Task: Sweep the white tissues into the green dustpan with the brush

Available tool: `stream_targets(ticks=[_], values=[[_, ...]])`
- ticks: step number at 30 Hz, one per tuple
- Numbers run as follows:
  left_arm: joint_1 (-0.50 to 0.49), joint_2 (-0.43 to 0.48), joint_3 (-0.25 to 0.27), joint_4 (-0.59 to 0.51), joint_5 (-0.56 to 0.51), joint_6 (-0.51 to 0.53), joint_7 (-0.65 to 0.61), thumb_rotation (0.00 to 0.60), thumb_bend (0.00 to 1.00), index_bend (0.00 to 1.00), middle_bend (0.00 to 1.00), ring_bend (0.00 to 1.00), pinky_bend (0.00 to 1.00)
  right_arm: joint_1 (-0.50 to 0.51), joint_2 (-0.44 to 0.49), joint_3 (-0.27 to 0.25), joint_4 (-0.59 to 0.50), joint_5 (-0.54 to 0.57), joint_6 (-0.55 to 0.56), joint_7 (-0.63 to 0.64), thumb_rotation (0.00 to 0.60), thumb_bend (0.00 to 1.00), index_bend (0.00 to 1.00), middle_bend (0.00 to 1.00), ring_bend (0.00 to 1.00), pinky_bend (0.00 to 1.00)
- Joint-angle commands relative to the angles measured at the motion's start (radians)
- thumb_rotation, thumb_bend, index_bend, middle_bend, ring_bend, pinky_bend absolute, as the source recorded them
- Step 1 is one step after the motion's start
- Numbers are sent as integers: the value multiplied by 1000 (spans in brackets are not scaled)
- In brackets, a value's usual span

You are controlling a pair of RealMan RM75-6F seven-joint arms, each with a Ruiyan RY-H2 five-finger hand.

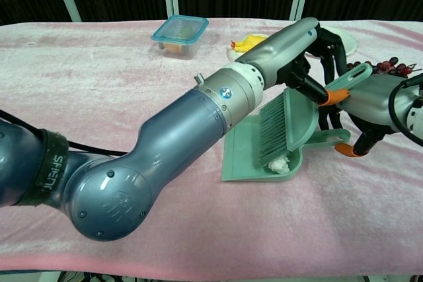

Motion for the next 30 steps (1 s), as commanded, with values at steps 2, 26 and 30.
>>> stream_targets(ticks=[2,26,30], values=[[12,30,7,-32,11,12,-4,600,420,636,684,858,999,-1,1,2,-4,1,5,1,600,468,616,535,658,766],[209,506,86,-390,12,62,108,600,411,632,675,858,999,5,-41,0,1,19,25,-41,600,455,615,491,659,766],[236,558,104,-408,1,61,106,600,410,629,674,858,999,7,-49,0,6,26,34,-56,600,413,614,465,659,766]])
